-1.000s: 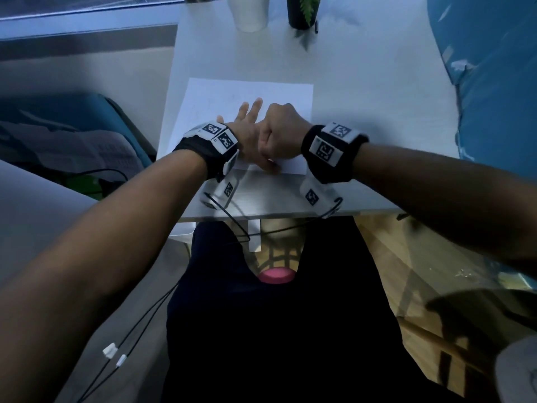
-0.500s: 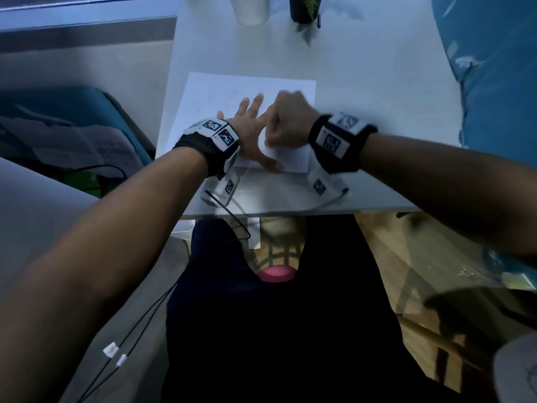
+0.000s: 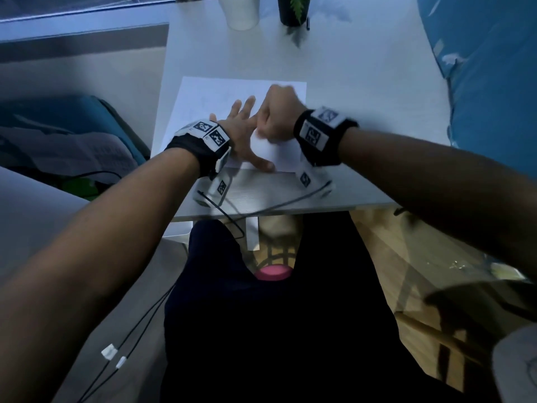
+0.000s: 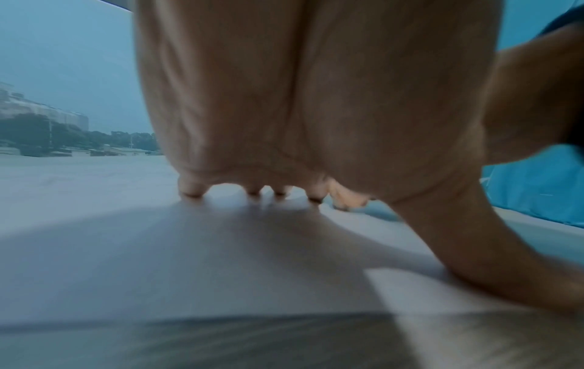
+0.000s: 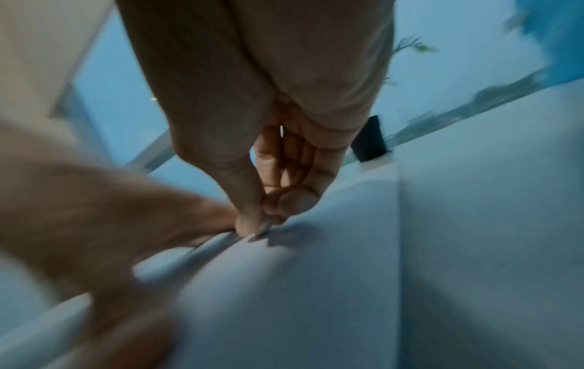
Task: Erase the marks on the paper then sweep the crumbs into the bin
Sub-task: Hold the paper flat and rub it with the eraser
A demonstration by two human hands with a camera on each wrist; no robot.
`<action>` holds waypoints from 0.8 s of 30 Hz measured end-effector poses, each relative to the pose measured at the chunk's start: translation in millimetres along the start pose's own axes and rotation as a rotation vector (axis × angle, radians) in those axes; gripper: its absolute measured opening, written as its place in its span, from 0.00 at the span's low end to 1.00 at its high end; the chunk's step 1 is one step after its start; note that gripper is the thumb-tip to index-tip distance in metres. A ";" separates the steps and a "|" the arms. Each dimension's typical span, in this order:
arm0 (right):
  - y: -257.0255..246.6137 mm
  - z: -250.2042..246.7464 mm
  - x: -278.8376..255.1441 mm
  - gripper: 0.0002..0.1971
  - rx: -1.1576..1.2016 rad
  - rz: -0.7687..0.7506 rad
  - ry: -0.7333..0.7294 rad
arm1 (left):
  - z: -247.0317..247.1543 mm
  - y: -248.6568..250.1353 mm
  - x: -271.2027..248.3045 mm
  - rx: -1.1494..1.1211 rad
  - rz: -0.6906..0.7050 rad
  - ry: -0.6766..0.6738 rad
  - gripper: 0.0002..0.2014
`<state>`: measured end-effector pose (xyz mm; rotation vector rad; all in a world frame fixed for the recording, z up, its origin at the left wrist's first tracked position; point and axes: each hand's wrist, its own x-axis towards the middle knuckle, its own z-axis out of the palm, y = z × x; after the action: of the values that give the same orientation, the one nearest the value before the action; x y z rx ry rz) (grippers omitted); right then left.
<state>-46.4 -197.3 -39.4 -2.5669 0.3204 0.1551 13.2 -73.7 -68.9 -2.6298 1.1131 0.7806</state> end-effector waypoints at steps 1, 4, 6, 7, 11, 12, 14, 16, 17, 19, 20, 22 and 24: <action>0.0 5.2 -4.2 0.09 -0.032 -0.057 -0.047 | 0.2 -1.7 -0.3 -0.005 0.001 0.001 0.70; 16.6 -10.1 1.1 0.10 -0.078 -0.005 -0.012 | 3.2 -4.0 -2.5 0.016 0.031 0.027 0.70; 32.7 -27.3 11.3 0.09 -0.008 0.069 0.018 | 5.4 -9.6 -6.0 0.008 0.059 0.035 0.67; 39.0 -31.1 12.2 0.08 0.000 0.065 -0.007 | 5.0 -14.2 -7.4 0.007 0.068 0.028 0.64; 43.5 -30.7 11.5 0.06 -0.008 0.015 -0.063 | -3.0 -41.4 -13.6 0.072 -0.108 0.063 0.51; 43.4 -32.5 12.1 0.07 0.018 0.031 -0.075 | -6.3 -44.3 -17.2 0.098 -0.148 0.106 0.49; 46.6 -34.3 14.9 0.08 0.041 0.046 -0.067 | -7.5 -39.0 -27.5 0.128 -0.082 0.197 0.47; 49.5 -34.9 15.8 0.09 0.051 0.045 -0.055 | 0.8 -19.4 -40.2 0.092 0.184 0.229 0.46; 51.3 -34.8 17.0 0.10 0.062 0.037 -0.055 | 8.3 -7.4 -46.3 0.063 0.340 0.203 0.44; 52.8 -35.4 18.8 0.11 0.073 0.035 -0.061 | 27.3 10.8 -51.6 0.087 0.588 0.122 0.39; 52.7 -35.5 19.5 0.11 0.076 0.039 -0.068 | 34.9 13.6 -50.3 0.122 0.637 0.085 0.38; 52.9 -34.6 20.9 0.11 0.085 0.047 -0.077 | 36.8 6.4 -42.2 0.104 0.561 0.054 0.35; 53.3 -33.4 20.5 0.11 0.089 0.059 -0.075 | 26.5 -11.1 -30.9 0.046 0.370 0.070 0.37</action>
<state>-38.9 -263.0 -41.6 -2.4579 0.3671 0.2521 -7.4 -37.4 -75.3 -2.4615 1.6451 0.7165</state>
